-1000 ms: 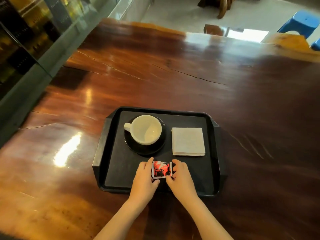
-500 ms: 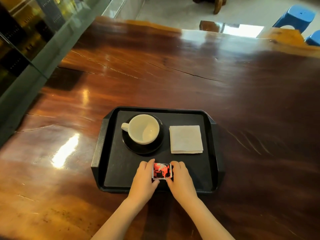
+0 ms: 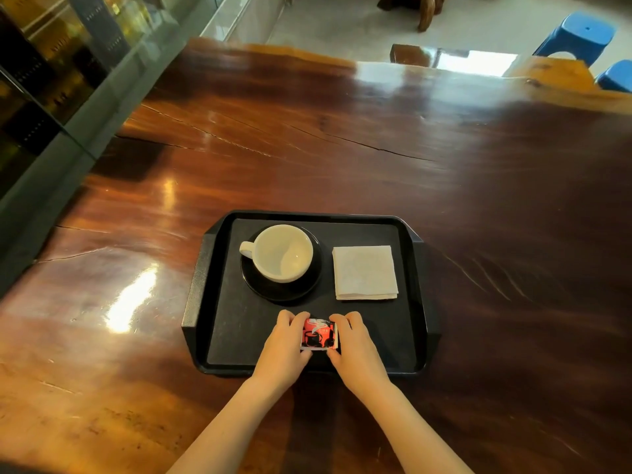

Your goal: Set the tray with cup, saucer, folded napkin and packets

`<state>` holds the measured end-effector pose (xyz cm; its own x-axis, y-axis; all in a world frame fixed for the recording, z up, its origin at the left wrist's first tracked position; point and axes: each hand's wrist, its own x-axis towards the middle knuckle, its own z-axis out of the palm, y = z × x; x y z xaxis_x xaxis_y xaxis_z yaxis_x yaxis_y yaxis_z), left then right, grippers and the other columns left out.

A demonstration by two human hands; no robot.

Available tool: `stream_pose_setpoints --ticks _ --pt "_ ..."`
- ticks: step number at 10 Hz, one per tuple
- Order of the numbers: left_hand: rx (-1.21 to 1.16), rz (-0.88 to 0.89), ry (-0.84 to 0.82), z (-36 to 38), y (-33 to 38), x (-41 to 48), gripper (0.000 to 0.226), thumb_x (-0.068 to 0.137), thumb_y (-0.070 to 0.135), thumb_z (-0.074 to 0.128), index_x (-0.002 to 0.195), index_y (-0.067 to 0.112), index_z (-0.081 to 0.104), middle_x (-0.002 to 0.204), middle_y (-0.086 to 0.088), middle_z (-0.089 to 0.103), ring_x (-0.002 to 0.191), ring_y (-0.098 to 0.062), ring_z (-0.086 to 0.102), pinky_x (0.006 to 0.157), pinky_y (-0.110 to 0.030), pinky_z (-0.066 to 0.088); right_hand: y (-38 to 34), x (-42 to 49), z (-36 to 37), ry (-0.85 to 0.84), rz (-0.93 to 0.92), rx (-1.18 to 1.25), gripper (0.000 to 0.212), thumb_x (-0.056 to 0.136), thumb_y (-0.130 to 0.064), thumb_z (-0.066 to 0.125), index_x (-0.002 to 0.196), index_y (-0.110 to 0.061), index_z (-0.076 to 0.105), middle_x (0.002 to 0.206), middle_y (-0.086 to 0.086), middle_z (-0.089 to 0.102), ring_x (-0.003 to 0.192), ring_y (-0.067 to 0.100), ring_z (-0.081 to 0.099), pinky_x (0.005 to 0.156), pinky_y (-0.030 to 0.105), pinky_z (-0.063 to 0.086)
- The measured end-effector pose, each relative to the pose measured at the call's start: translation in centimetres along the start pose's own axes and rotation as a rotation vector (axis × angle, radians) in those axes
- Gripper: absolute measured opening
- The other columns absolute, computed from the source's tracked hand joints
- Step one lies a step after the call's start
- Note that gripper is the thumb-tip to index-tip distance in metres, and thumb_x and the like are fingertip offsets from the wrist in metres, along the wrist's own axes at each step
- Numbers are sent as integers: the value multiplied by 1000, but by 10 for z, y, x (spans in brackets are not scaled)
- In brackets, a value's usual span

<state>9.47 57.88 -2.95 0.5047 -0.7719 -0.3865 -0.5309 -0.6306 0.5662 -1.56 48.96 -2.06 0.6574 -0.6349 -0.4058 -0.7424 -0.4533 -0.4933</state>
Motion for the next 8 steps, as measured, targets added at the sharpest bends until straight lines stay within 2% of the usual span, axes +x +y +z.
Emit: stream_pose_setpoints --ticks 5,7,8 --pt "-26 -30 12 0 3 0 60 83 15 65 136 16 37 131 -5 42 113 -16 52 88 -23 46 2 2 1 14 31 88 57 85 -16 64 134 -18 37 133 1 38 115 14 49 90 25 49" --pt "-11 -62 -25 -8 6 -4 70 83 12 64 142 19 28 135 -6 38 115 -18 52 89 -25 49 2 2 -7 -51 63 182 62 84 -15 65 137 -20 33 136 2 36 118 16 50 93 28 51" --pt "86 -106 -18 -21 14 -14 66 87 13 55 145 20 22 138 -9 37 118 -22 49 93 -32 48 7 -2 -17 -113 73 198 62 84 -17 65 137 -21 34 137 2 36 119 17 49 97 30 48"
